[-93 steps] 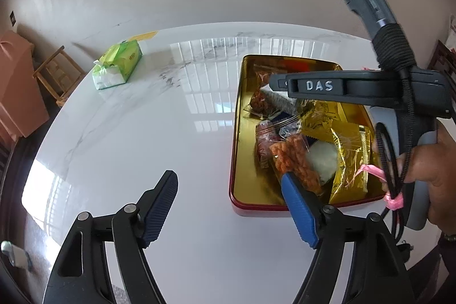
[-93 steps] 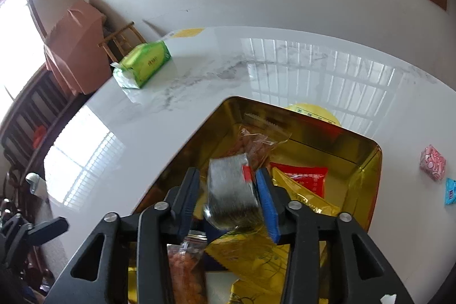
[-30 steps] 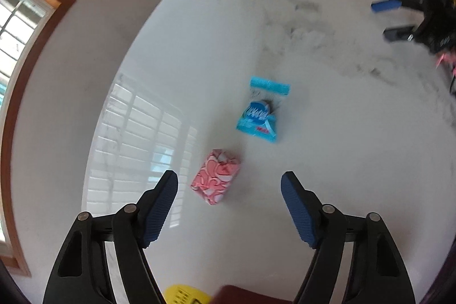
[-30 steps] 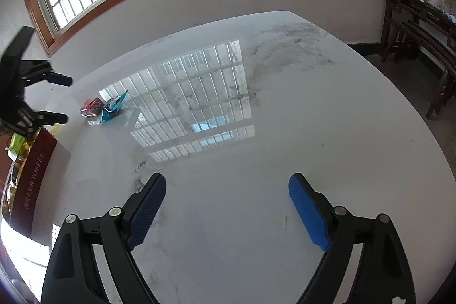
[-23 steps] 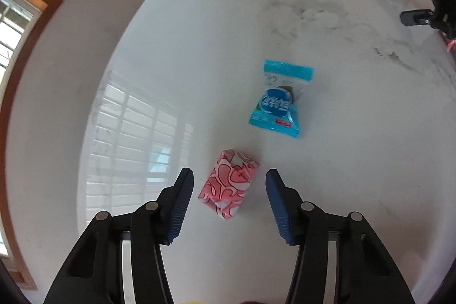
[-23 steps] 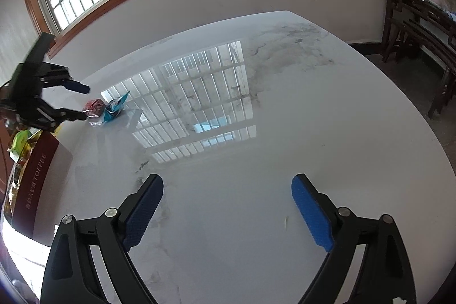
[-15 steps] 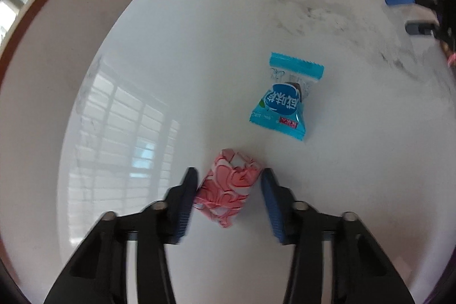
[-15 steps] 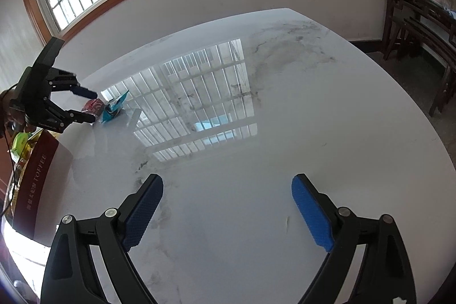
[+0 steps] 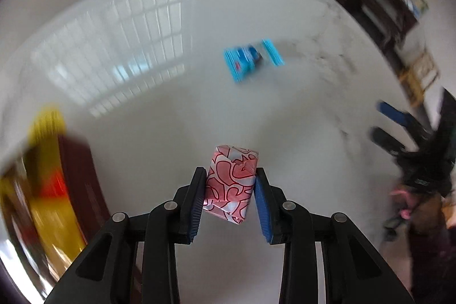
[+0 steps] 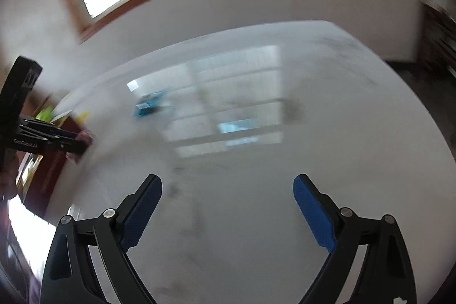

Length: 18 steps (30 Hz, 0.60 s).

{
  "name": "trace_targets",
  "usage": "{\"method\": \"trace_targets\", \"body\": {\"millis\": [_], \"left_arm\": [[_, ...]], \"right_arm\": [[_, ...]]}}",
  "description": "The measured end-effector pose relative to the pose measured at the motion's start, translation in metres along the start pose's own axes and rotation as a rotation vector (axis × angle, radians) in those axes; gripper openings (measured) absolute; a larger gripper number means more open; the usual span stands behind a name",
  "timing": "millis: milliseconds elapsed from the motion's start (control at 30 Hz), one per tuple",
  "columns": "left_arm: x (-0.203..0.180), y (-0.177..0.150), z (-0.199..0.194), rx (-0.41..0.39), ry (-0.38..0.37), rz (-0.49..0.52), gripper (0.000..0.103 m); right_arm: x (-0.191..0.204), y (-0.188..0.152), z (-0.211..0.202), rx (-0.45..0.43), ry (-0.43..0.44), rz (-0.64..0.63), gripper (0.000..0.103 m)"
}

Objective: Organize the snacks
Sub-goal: 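Lift the pink candy with the left gripper while the right grasps the blue snack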

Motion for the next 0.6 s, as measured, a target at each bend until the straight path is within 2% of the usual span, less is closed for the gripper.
{"method": "trace_targets", "body": {"millis": [67,133,233,300,433,533,600], "left_arm": [[0.000,-0.013,-0.011,-0.043,0.008,-0.037,0.035],[-0.006,-0.022,-0.022,-0.077,0.006,-0.051,0.035],[-0.004,-0.033,-0.037,-0.105,0.014,-0.058,0.035],[-0.006,-0.036,-0.044,-0.126,0.022,-0.060,0.035],[-0.009,-0.045,-0.056,-0.159,0.036,-0.033,0.035],[-0.012,-0.048,-0.056,-0.156,0.023,-0.033,0.035],[-0.010,-0.051,-0.057,-0.152,0.017,-0.031,0.035]], "right_arm": [[0.017,0.021,0.009,-0.025,0.076,-0.111,0.092],[0.037,0.047,0.024,-0.011,0.147,-0.249,0.092],[0.062,0.077,0.060,0.074,0.166,-0.459,0.092],[0.072,0.091,0.082,0.120,0.143,-0.554,0.092],[0.094,0.100,0.109,0.188,0.199,-0.639,0.092],[0.105,0.097,0.124,0.215,0.205,-0.674,0.091],[0.109,0.093,0.134,0.250,0.237,-0.669,0.087]]}}
Point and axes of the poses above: each gripper's, at about its wrist camera, not at the fingertips, and z roughly the way its jaws point, x to its left, y to its top, the point moved 7 cm from there along z, roughly the way its jaws point, and after that the axes turned 4 degrees about -z, right-handed, at the moved point
